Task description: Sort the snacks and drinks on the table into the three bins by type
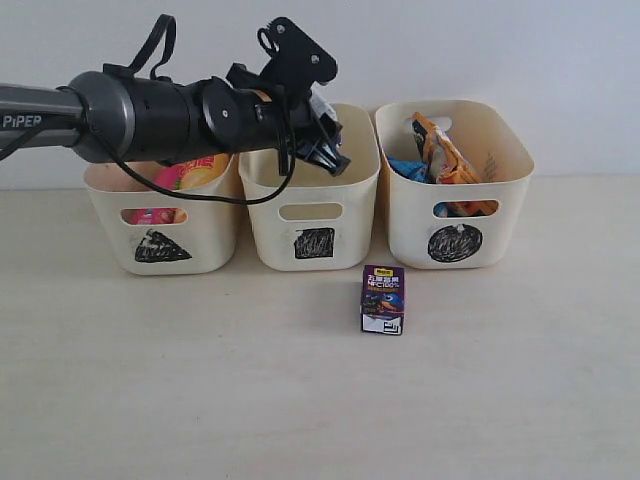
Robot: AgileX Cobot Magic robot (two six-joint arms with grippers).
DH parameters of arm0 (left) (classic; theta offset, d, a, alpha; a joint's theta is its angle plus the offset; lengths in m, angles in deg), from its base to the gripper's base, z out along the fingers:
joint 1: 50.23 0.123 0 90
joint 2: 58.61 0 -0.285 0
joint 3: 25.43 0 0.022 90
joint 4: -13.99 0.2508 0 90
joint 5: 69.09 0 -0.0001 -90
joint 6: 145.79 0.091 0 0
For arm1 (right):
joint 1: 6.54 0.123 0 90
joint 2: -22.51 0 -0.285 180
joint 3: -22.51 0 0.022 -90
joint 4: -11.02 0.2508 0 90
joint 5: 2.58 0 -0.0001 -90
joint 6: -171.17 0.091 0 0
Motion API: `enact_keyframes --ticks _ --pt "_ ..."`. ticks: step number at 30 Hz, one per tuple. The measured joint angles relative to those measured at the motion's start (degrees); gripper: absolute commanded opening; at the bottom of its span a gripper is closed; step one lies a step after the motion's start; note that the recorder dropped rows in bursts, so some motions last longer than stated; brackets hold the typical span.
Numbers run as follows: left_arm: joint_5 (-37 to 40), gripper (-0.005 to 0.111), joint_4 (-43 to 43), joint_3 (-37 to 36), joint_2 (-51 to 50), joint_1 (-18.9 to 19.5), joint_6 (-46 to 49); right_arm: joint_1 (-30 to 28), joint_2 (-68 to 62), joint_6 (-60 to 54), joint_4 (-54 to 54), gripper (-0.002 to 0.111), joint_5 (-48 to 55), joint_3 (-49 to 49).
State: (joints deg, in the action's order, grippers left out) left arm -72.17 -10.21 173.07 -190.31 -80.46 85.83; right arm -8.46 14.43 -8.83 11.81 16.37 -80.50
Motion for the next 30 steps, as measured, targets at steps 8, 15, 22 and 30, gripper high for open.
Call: enact_keyframes --ticks 8,15,22,30 --pt "0.6 0.087 -0.2 0.1 0.0 0.0 0.0 0.0 0.0 0.0 0.0 0.0 0.0 0.0" --pt "2.7 0.078 -1.1 0.1 1.4 0.0 0.0 0.0 0.0 0.0 0.0 0.0 0.0 0.0" --pt "13.5 0.019 -1.0 0.1 8.5 0.0 0.0 0.0 0.0 0.0 0.0 0.0 0.0 0.0" --pt "30.0 0.004 3.0 0.1 16.0 0.0 -3.3 0.0 0.0 0.0 0.0 0.0 0.0 0.0"
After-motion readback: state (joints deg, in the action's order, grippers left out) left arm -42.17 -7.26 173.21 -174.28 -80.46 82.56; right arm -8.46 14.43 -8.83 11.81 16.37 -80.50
